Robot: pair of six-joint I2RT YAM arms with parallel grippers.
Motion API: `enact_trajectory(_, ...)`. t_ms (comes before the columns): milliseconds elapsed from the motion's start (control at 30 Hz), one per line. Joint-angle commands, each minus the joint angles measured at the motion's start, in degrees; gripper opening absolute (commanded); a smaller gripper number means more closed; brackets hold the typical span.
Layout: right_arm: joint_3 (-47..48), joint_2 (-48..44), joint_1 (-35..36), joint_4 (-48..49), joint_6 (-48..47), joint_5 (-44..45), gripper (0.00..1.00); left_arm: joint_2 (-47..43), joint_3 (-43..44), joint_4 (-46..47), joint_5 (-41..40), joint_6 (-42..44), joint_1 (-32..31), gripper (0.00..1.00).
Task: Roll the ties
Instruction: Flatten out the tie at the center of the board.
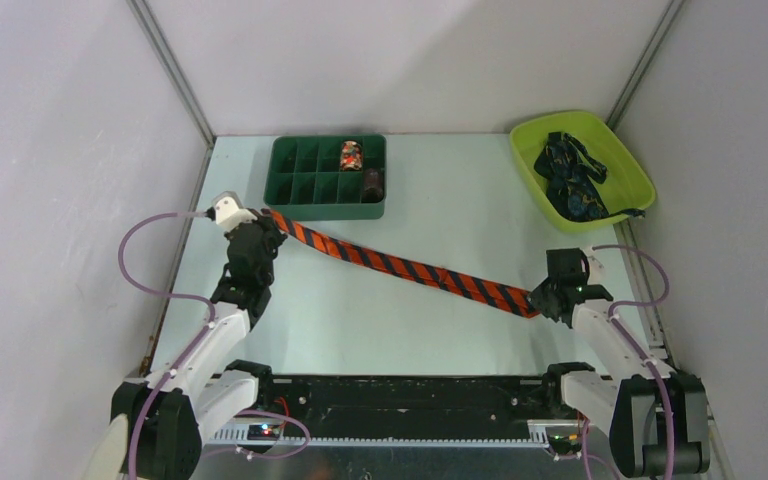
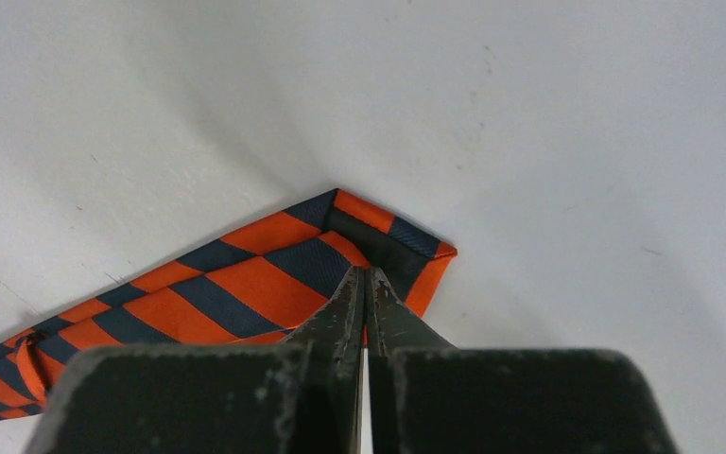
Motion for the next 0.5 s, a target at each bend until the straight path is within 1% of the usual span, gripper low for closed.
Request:
enact_trajectory(0,0.3,0.7,0.0,3.4,-0.1,-0.6,0.00,-0.5,0.5,0.5,-2.6,-0.8,0.5,0.00)
enact_trajectory(100,0.7,1.0,-0.1,3.0,-0.6,-0.6,0.03,-0.5,0.5,0.3,-2.9,-0.8,0.5,0.00)
enact_trajectory(167,1.0,0.4,-0.2,2.4,-0.8,-0.5,0.07,-0.5,0.5,0.4,-3.0,-0.7,0.6,0.00)
enact_trajectory(233,1.3,-0.7,-0.2,1.5,-1.1,0.4,0.13,-0.4,0.5,0.3,-3.0,-0.7,0.6,0.00)
enact_trajectory(267,1.7,-1.3,-0.4,0.9,-1.2,0.7,0.19,-0.3,0.5,0.3,-3.0,-0.6,0.6,0.00)
enact_trajectory(300,1.9,-2.5,-0.5,0.5,-1.6,1.6,0.23,-0.4,0.5,0.3,-3.0,-0.6,0.6,0.00)
enact_trajectory(367,2.8,-4.4,-0.9,-0.8,-2.4,2.7,0.39,-0.4,0.5,0.3,-3.0,-0.5,0.6,0.00)
enact_trajectory(400,3.6,-5.1,-1.2,-1.2,-2.9,3.0,0.43,-0.4,0.5,0.3,-3.0,-0.5,0.6,0.00)
enact_trajectory(433,3.9,-6.2,-1.4,-1.4,-3.9,3.1,0.56,-0.4,0.5,0.3,-3.0,-0.5,0.6,0.00)
enact_trajectory(467,4.8,-7.1,-1.6,-1.5,-5.3,3.1,0.63,-0.3,0.5,0.4,-3.0,-0.4,0.6,0.00)
